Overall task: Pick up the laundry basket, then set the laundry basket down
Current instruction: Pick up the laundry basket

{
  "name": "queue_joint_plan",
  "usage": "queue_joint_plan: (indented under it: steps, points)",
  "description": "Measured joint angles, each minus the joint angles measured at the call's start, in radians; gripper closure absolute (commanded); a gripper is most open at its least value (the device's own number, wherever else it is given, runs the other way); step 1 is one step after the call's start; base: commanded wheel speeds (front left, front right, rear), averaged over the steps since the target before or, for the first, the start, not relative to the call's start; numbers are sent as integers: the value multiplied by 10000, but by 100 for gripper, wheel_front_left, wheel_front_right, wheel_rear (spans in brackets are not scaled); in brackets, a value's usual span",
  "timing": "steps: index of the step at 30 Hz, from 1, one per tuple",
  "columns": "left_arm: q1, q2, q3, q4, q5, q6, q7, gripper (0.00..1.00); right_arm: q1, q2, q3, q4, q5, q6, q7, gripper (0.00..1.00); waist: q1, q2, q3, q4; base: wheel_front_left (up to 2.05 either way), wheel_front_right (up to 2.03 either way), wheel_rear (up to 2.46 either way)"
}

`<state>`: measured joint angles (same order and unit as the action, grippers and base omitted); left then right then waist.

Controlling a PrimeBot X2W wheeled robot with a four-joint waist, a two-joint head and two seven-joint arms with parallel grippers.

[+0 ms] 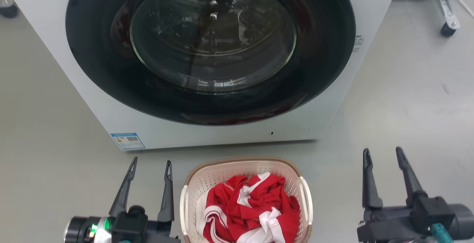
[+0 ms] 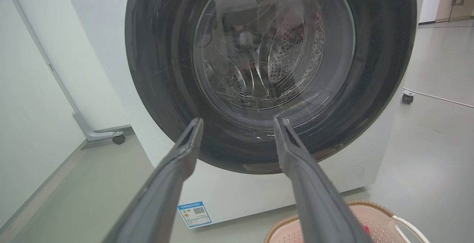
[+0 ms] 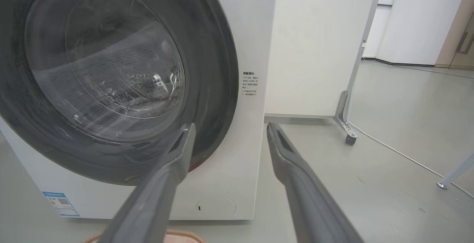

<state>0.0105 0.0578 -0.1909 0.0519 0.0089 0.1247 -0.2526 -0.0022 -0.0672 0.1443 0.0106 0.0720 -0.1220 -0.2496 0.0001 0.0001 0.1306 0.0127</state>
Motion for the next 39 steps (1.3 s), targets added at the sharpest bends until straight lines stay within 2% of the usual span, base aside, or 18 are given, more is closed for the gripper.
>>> queue_joint_plan:
  steps: [9, 23, 39]
  points:
    - [-1327, -48, -33, 991, -334, -2, -2, 0, -1404, -186, -385, 972, 215, 219, -42, 0, 1, 0, 1217, 40, 0, 0, 0]
    - [-3174, -142, -29, 3212, -1051, -15, 2, 0, -3365, -178, -173, 3246, 466, 606, -71, 0, 2, 1, 3270, 177, 0, 0, 0]
    - [-5223, -222, -734, 5275, -1996, -15, 2, 0, -5507, -123, -56, 5419, 518, 685, -73, 0, 1, 2, 5774, 295, 0, 0, 0]
